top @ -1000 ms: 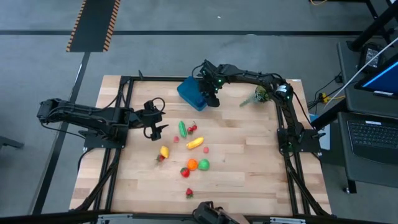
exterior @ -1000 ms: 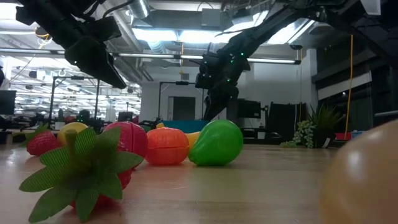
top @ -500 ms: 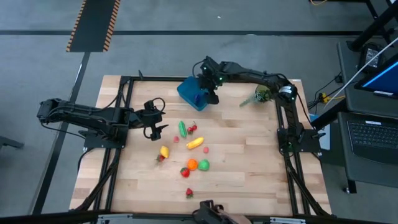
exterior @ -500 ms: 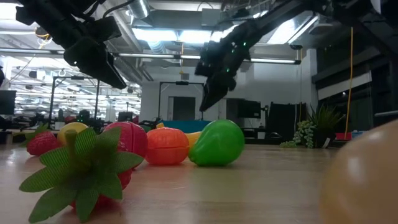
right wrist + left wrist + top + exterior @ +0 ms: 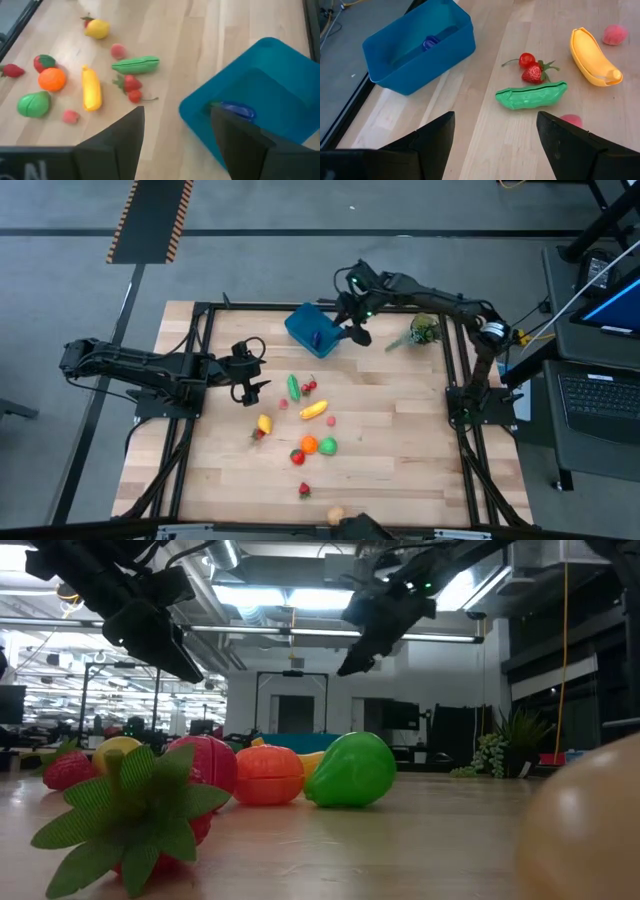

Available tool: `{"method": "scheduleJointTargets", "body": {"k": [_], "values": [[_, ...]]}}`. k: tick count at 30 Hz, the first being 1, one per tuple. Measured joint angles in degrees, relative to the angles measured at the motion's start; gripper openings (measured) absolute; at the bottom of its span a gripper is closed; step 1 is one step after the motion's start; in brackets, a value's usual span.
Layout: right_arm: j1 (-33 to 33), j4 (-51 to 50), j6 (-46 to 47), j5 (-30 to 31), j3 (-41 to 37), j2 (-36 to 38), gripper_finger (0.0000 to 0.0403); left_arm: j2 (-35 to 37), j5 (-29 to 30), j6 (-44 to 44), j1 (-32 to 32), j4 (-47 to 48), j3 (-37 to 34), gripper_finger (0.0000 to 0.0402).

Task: Pick and placing Produce into tupperware
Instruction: Put the pink peach into the blue bin

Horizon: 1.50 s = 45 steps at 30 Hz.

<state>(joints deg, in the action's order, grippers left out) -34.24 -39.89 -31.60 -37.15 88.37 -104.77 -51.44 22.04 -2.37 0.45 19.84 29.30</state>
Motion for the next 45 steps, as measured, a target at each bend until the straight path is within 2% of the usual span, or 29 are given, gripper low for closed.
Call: {"method": "scheduleJointTargets", "body": {"k": [6, 12, 18, 25, 29, 34, 40, 45], "values": [[-0.04, 17.59, 6.05, 0.07, -16.81, 11.47, 0.0229, 0.00, 0.00, 0.00, 0.00, -0.72, 0.00, 0.0275], [0.74, 34.54, 13.65, 2.85, -34.80, 25.05, 0.0229, 0.02, -0.04, 0.00, 0.00, -2.99, 0.00, 0.0275], [1.99, 46.74, 18.14, 2.85, -48.40, 38.42, 0.0229, 0.02, -0.06, -0.30, -0.02, -5.59, 0.00, 0.0275], [1.95, 67.36, 28.03, 4.68, -64.25, 50.66, 0.0229, 0.02, -0.50, -3.30, -0.07, -6.98, 0.00, 0.0275], [1.90, 73.81, 33.67, 7.82, -70.85, 54.09, 0.0229, 0.02, -0.51, -3.43, -0.07, -7.01, 0.00, 0.0275], [1.95, 74.11, 37.27, 7.58, -76.05, 54.51, 0.0229, 0.02, -0.95, -2.79, -0.07, -7.02, 0.00, 0.0275], [1.92, 74.27, 34.33, 7.59, -78.76, 54.40, 0.0229, 0.02, -10.06, -1.90, -0.02, -7.42, 0.00, 0.0275], [1.92, 75.06, 34.20, 7.70, -78.76, 54.40, 0.0229, 0.02, -10.20, -3.34, 0.02, -8.05, 0.00, 0.0275]]}}
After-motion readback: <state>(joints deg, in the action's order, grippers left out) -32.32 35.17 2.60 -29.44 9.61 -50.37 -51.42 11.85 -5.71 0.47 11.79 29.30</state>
